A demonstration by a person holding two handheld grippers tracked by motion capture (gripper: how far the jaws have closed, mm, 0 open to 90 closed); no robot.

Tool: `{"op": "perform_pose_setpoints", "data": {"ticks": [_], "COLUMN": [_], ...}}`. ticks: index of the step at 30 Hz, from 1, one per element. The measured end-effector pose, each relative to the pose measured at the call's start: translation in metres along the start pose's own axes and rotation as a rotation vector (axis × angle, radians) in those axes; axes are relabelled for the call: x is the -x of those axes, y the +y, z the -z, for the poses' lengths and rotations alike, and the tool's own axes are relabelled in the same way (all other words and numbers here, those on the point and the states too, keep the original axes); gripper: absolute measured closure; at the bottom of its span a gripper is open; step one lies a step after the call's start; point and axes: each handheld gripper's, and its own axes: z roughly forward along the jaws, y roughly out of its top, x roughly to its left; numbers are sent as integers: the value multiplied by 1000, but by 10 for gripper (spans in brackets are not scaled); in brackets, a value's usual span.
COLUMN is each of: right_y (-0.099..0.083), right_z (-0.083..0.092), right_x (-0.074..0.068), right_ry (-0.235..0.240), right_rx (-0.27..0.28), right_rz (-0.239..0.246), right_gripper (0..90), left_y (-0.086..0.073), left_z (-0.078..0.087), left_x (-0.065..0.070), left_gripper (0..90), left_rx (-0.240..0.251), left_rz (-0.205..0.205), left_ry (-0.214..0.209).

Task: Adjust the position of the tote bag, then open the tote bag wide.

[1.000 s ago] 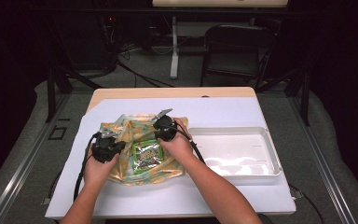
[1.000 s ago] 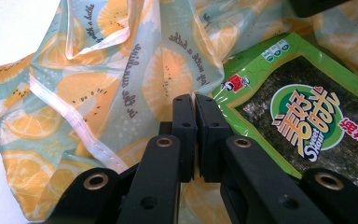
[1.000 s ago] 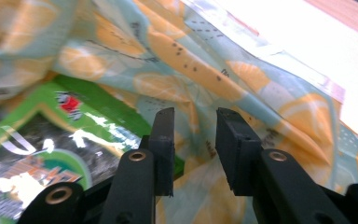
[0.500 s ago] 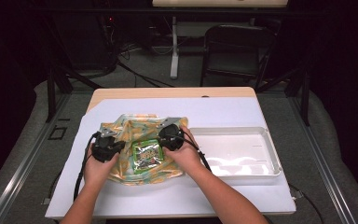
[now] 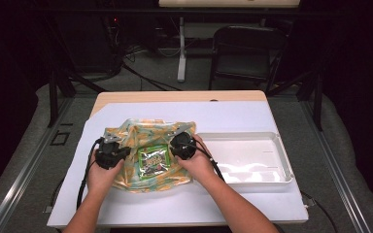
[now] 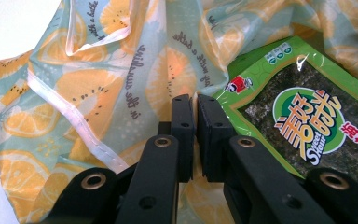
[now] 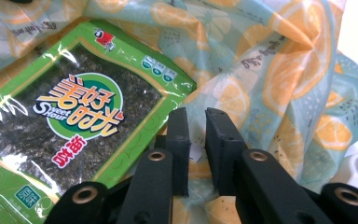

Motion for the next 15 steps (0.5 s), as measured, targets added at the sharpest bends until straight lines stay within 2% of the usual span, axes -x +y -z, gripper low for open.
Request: {"op": "perform_pose_setpoints", "data": {"ticks": [5,15], "right_y": [-3,-6], "right_z": [0,5], "right_x": [1,-1], "right_ry": [12,42], "right_rx": [1,29], "right_rz": [-13,-36], "right_gripper": [809,781], "left_y": [0,-1], "left_z": [3,0], "left_x": [-5,1], "left_gripper": [845,844], "left_rx": [3,0], "left_rz": [26,11], "left_ry": [3,0]}}
